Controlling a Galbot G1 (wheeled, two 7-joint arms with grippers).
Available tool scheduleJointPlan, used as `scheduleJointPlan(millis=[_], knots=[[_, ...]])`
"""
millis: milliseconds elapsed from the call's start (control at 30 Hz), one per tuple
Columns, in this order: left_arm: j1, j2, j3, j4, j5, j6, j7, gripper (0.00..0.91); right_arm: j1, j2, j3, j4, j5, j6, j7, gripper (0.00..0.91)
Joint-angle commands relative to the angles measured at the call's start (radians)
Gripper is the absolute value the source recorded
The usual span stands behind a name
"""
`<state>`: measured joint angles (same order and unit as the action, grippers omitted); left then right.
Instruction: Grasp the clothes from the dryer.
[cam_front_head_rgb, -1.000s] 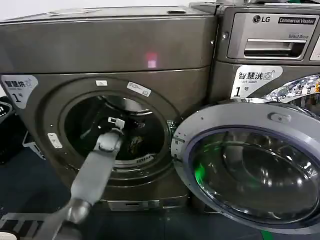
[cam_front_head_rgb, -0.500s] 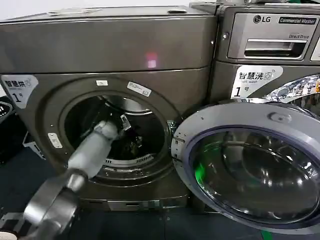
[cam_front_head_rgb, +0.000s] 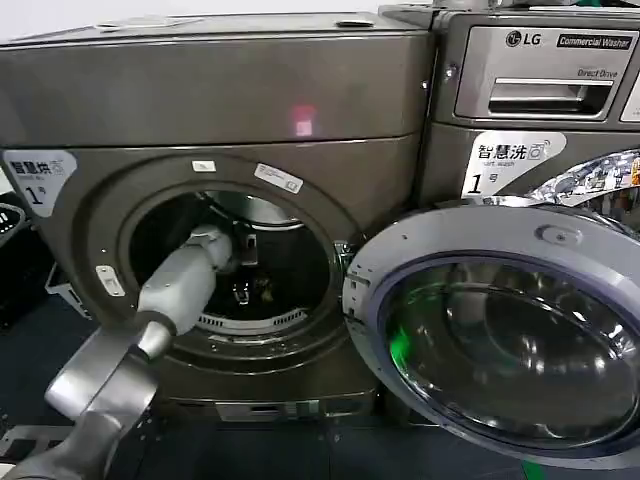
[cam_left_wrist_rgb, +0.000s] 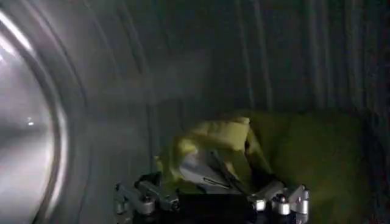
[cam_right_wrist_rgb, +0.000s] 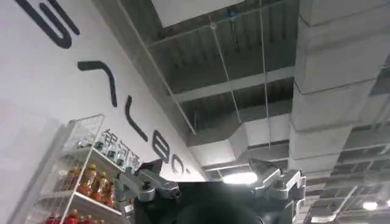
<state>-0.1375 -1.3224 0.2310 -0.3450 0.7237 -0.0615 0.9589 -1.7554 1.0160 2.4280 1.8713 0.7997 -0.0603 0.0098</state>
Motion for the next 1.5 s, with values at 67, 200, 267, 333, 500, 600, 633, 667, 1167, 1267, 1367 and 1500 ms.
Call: scheduleJointPlan(millis=[67,200,267,333,500,600,633,667,1167,1267,1367,1500], knots=[[-0.003,-0.004,0.026,0.001,-0.022,-0.024,0.056,0.907,-0.001,0.001,0.005,0.0,-0.001,0.0,0.0,0.907],[0.001,-0.014,0.024,0.008,-0.033,-0.023,0.076,0.907,-0.004,0.001,0.012,0.006,0.0,0.0,0.0,0.907],[0.011,-0.019,0.023,0.015,-0.042,-0.018,0.081,0.907,-0.006,0.001,0.016,0.004,0.0,0.0,0.0,0.907],[0.021,-0.024,0.021,0.018,-0.051,-0.013,0.085,0.592,-0.007,0.001,0.016,0.004,0.0,0.001,0.0,0.907],[0.025,-0.025,0.012,0.02,-0.055,-0.008,0.083,0.034,-0.009,0.001,0.016,0.009,0.0,0.001,0.0,0.907],[0.017,-0.025,0.012,0.024,-0.058,-0.008,0.085,0.011,-0.011,0.0,0.016,0.009,0.0,0.002,0.0,0.907],[0.017,-0.025,0.012,0.024,-0.058,-0.008,0.085,0.011,-0.012,-0.001,0.017,0.008,0.0,0.001,0.0,0.907],[0.016,-0.025,0.012,0.023,-0.058,-0.009,0.087,0.011,-0.012,-0.002,0.018,0.007,0.0,0.001,0.0,0.907],[0.054,-0.02,-0.094,-0.028,-0.089,-0.004,0.017,0.0,-0.016,-0.002,0.024,0.011,0.001,0.003,0.002,0.907],[0.101,-0.007,-0.155,-0.083,-0.141,0.021,-0.084,0.0,-0.013,0.0,0.02,0.015,0.0,0.004,0.004,0.907],[0.16,0.0,-0.225,-0.147,-0.162,0.046,-0.152,0.0,-0.013,0.004,0.02,0.021,0.001,0.004,0.005,0.907],[0.248,0.003,-0.341,-0.254,-0.229,0.113,-0.306,0.0,-0.013,0.01,0.018,0.031,0.001,0.005,0.005,0.907]])
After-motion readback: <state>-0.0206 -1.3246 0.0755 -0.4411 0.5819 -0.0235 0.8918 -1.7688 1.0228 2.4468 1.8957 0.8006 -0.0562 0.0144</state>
